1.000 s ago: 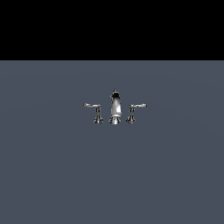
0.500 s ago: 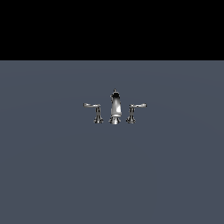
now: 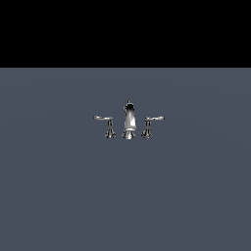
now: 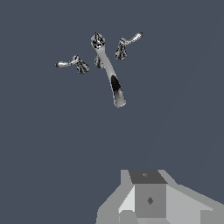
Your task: Turn on the faucet by rotating a designated handle.
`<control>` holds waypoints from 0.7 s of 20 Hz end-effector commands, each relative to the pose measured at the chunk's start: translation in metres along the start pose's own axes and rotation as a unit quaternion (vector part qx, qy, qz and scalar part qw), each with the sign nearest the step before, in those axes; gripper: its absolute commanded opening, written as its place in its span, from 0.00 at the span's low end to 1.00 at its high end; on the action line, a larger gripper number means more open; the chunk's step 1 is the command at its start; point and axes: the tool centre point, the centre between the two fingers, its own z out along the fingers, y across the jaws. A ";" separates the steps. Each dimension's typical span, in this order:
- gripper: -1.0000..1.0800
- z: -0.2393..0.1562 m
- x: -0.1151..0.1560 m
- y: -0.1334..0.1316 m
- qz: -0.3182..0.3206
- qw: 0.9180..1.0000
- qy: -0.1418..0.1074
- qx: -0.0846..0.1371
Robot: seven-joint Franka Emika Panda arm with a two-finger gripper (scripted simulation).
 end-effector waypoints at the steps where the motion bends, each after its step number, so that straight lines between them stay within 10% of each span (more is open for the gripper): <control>1: 0.00 0.016 0.016 -0.008 0.031 1.000 0.000 0.001; 14: 0.00 0.093 0.099 -0.033 0.181 0.984 0.001 0.004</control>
